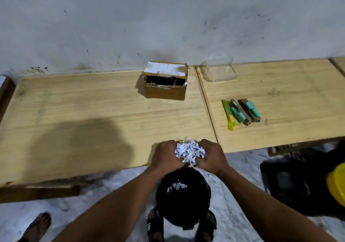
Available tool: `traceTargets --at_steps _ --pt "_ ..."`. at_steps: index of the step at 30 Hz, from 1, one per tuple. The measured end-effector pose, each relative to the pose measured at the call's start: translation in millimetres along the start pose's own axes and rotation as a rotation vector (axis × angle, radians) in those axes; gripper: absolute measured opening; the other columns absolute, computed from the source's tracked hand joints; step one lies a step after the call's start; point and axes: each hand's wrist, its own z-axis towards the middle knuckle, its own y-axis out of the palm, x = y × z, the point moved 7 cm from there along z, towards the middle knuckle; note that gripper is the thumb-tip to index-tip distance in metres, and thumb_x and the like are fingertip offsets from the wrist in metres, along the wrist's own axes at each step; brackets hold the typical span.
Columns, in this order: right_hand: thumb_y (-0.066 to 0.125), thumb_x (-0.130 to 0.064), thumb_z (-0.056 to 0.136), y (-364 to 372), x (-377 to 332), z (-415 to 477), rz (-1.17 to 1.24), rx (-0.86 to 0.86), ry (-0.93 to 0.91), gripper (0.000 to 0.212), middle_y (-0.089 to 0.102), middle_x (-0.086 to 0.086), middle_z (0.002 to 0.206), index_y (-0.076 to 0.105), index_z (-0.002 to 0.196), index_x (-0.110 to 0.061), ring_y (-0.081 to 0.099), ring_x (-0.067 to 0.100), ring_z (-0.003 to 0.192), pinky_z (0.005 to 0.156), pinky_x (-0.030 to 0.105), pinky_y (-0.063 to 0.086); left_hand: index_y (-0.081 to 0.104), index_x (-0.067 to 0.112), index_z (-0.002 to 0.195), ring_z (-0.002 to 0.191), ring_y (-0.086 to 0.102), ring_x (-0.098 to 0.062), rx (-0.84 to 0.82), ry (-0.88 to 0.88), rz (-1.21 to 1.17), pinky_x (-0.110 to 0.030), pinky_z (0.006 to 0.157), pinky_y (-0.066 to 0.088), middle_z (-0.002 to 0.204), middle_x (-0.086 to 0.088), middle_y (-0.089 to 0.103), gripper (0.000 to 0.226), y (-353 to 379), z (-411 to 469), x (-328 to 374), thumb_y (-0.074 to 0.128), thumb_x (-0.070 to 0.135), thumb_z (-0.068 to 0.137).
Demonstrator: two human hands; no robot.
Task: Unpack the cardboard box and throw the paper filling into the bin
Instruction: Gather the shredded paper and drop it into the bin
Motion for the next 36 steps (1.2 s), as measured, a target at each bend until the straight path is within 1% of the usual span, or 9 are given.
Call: traceTargets --at_steps 4,7,10,12,17,22,28,31,36 --pt "0.060 -0.036 0.064 -2 -3 -65 0.022 -0.018 0.094 0.024 0.065 0.005 0.072 0.057 0.084 -0.023 0.064 0.031 0.068 0.058 0.025 0.041 0.064 0.018 0.079 0.073 0.064 -0.019 -0.132 -0.070 -0.038 -0.029 0.063 0.047 0.078 0.000 0.068 0.040 35 -53 2 0.069 0.053 0.061" --pt "0.060 -0.040 0.066 0 -5 -102 0.051 -0.045 0.161 0.025 0.067 0.004 0.073 0.051 0.088 -0.032 0.064 0.026 0.070 0.059 0.021 0.035 0.068 0.022 0.094 0.082 0.067 -0.017 -0.214 -0.147 -0.092 -0.033 0.073 0.056 0.087 0.004 0.070 0.045 56 -82 -1 0.066 0.052 0.060" --pt "0.055 -0.042 0.065 13 3 -126 0.071 -0.098 0.250 0.030 0.072 0.006 0.080 0.052 0.094 -0.033 0.065 0.025 0.076 0.062 0.022 0.036 0.065 0.033 0.107 0.086 0.070 -0.010 -0.208 -0.152 -0.112 -0.026 0.074 0.056 0.092 0.013 0.072 0.050 78 -94 -3 0.061 0.056 0.062" --pt "0.057 -0.039 0.066 30 19 -134 0.055 -0.185 0.375 0.029 0.073 0.008 0.091 0.062 0.092 -0.027 0.066 0.030 0.085 0.064 0.026 0.039 0.070 0.029 0.106 0.090 0.069 -0.013 -0.261 -0.212 -0.120 -0.020 0.074 0.050 0.098 0.009 0.073 0.042 97 -95 -5 0.065 0.049 0.069" --pt "0.066 -0.039 0.074 83 72 -155 0.032 -0.400 0.742 0.032 0.071 0.007 0.102 0.068 0.102 -0.023 0.066 0.030 0.095 0.070 0.029 0.048 0.072 0.026 0.105 0.099 0.068 -0.022 -0.353 -0.475 -0.203 -0.034 0.083 0.056 0.103 0.000 0.074 0.049 157 -96 -35 0.062 0.050 0.063" --pt "0.069 -0.044 0.075 125 111 -159 0.082 -0.491 0.920 0.054 0.068 0.010 0.117 0.060 0.123 -0.022 0.064 0.031 0.104 0.077 0.030 0.051 0.062 0.027 0.125 0.110 0.063 -0.024 -0.417 -0.662 -0.296 -0.030 0.091 0.052 0.121 0.000 0.067 0.072 205 -92 -61 0.074 0.055 0.060" --pt "0.084 -0.037 0.065 155 129 -154 0.195 -0.546 0.974 0.095 0.061 0.009 0.131 0.037 0.147 -0.021 0.060 0.028 0.115 0.081 0.032 0.052 0.054 0.031 0.129 0.111 0.061 -0.020 -0.446 -0.751 -0.435 -0.036 0.094 0.053 0.125 0.004 0.063 0.106 225 -85 -75 0.079 0.065 0.032" --pt "0.080 -0.036 0.072 160 131 -151 0.239 -0.520 0.975 0.093 0.059 0.009 0.136 0.034 0.151 -0.023 0.059 0.028 0.117 0.086 0.034 0.053 0.052 0.029 0.134 0.116 0.059 -0.020 -0.464 -0.746 -0.465 -0.038 0.098 0.050 0.129 0.004 0.060 0.110 231 -83 -76 0.077 0.074 0.036" --pt "0.072 -0.039 0.079 164 130 -159 0.214 -0.579 0.965 0.079 0.055 0.008 0.140 0.040 0.149 -0.020 0.057 0.027 0.120 0.089 0.032 0.049 0.050 0.027 0.136 0.115 0.059 -0.024 -0.521 -0.772 -0.474 -0.040 0.100 0.049 0.130 -0.005 0.061 0.093 240 -88 -80 0.074 0.065 0.055"
